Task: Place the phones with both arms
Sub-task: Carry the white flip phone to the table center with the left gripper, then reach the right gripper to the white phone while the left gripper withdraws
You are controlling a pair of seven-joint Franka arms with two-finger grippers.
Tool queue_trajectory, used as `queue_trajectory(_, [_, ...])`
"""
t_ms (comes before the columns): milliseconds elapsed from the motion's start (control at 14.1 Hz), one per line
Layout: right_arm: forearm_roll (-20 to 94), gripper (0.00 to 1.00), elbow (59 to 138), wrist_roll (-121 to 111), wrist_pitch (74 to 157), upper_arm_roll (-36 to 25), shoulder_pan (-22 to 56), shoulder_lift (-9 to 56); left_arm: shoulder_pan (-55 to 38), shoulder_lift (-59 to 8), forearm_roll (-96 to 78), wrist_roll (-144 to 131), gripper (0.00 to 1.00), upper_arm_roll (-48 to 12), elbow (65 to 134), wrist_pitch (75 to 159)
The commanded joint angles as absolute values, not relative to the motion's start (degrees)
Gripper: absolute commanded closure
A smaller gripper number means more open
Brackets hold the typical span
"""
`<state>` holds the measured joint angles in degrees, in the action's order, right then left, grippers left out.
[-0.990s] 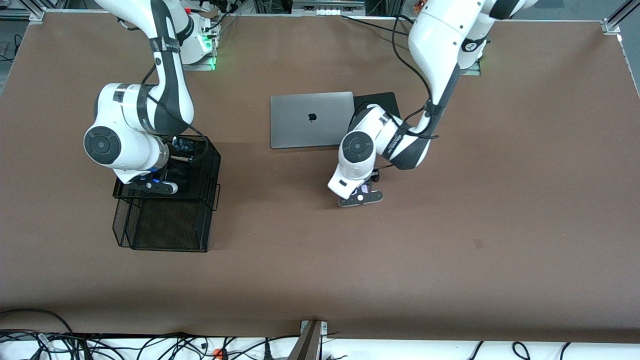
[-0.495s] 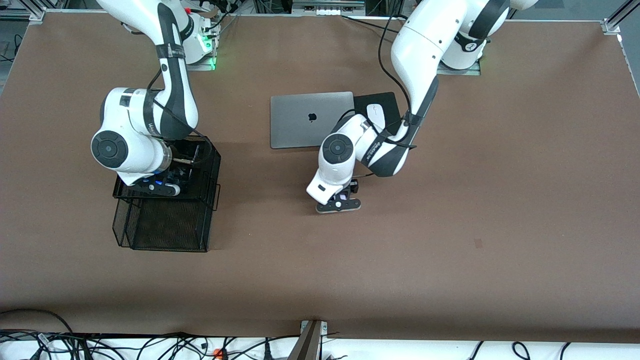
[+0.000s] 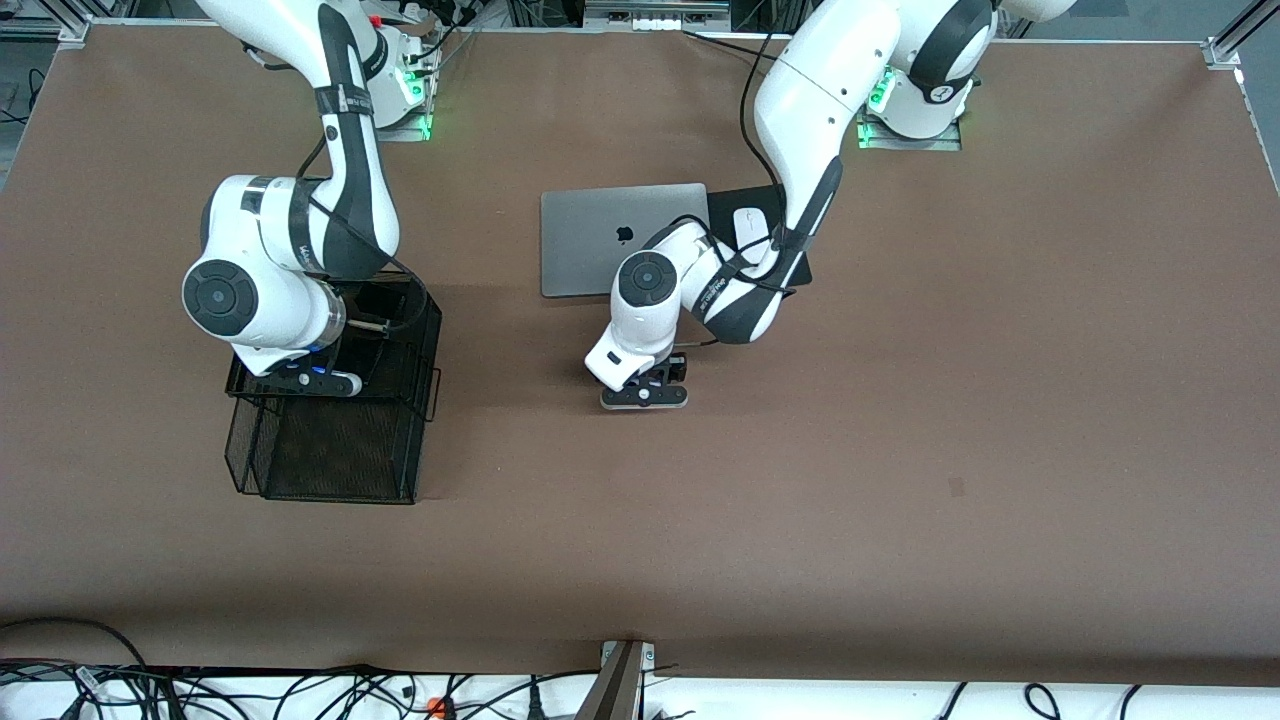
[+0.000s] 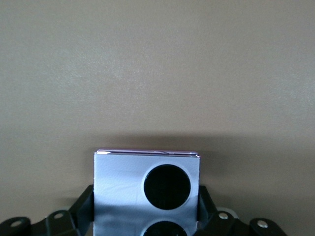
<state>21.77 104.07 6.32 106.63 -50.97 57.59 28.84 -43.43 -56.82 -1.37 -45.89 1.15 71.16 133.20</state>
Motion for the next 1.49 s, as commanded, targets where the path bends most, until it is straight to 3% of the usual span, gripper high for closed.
queue_trajectory(0, [22.76, 0.0, 98.63, 5.63, 102.67, -51.24, 55.73, 29.0, -44.03, -57.66, -0.7, -46.4, 0.48, 1.85, 69.43, 132.98])
queue_trajectory(71, [22.76, 0.0, 96.35, 5.54, 100.57, -51.24, 54.68, 29.0, -44.21, -57.57, -0.79, -46.84, 0.0, 1.93, 69.35, 132.98])
queue_trajectory(283, [22.94, 0.0, 90.81, 5.54, 98.35, -51.07, 53.18, 29.35, -43.51, -56.43, -1.14, -48.96, 0.0, 2.2, 68.65, 131.32])
queue_trajectory(566, [25.21, 0.0, 88.07, 6.85, 99.66, -48.53, 53.79, 29.79, -37.19, -49.5, -2.54, -42.39, 0.0, 0.1, 69.86, 121.91])
queue_trajectory(849, [28.22, 0.0, 87.81, 11.93, 109.92, -41.07, 54.49, 30.75, -32.09, -44.92, -1.76, -38.5, 0.0, 0.43, 74.26, 112.97])
queue_trajectory(990, [27.34, 0.0, 83.78, 19.12, 113.72, -37.98, 55.54, 34.69, -28.23, -43.08, 2.95, -35.88, 0.0, 1.05, 75.49, 108.39])
queue_trajectory(1203, [26.54, 0.0, 72.29, 29.84, 114.34, -37.35, 58.7, 45.66, -22.17, -37.72, 6.93, -29.55, 0.0, 1.23, 80.32, 105.92])
queue_trajectory(1415, [26.81, 0.0, 63.74, 38.13, 117.75, -37.18, 60.73, 55.08, -16.28, -32.28, 9.05, -19.99, 0.0, 1.23, 80.68, 99.77])
